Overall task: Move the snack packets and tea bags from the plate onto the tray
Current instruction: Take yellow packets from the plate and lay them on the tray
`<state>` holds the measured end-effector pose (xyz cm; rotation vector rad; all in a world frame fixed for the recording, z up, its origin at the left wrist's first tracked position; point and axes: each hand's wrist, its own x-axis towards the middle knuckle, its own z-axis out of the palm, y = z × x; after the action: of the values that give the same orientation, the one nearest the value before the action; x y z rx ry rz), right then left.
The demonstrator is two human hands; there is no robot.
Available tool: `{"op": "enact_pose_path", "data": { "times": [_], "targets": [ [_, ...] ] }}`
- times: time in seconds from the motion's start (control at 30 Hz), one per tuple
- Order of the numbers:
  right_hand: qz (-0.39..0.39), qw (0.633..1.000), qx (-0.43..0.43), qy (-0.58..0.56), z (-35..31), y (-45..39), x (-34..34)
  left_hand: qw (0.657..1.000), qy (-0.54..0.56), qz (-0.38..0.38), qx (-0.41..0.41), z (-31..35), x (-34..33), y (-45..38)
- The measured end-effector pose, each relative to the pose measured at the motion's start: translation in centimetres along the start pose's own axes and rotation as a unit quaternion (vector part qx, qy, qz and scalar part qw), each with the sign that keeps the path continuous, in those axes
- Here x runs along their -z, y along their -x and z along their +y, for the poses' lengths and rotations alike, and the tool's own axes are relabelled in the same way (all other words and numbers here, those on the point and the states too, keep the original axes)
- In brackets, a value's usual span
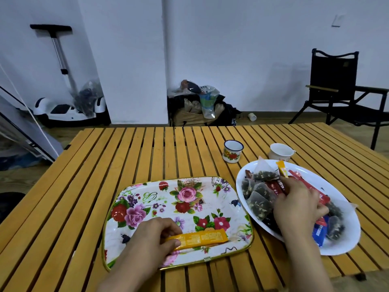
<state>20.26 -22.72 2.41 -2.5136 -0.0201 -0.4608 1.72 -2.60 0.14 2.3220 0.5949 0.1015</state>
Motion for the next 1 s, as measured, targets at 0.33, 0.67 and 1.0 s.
{"op": "enact_pose_path", "data": {
  "times": [0.33,0.67,1.0],
  "targets": [
    [-0.1,0.919,0.059,-0.376,-5.8,1.7,3.0,0.992,0.091,0.088,-0.006,0.1,1.1,0.0],
    [-0.363,0.787,-0.061,-0.494,-8.7,5.1,1.0,0.966,0.241,0.087,0.029,1.0,0.9,-0.2],
    [-0.417,0.894,0.132,-0.095,-6.9,5.4,-1.6,0.988,0.076,0.114,0.076,-1.2,0.6,-0.2]
  ]
}}
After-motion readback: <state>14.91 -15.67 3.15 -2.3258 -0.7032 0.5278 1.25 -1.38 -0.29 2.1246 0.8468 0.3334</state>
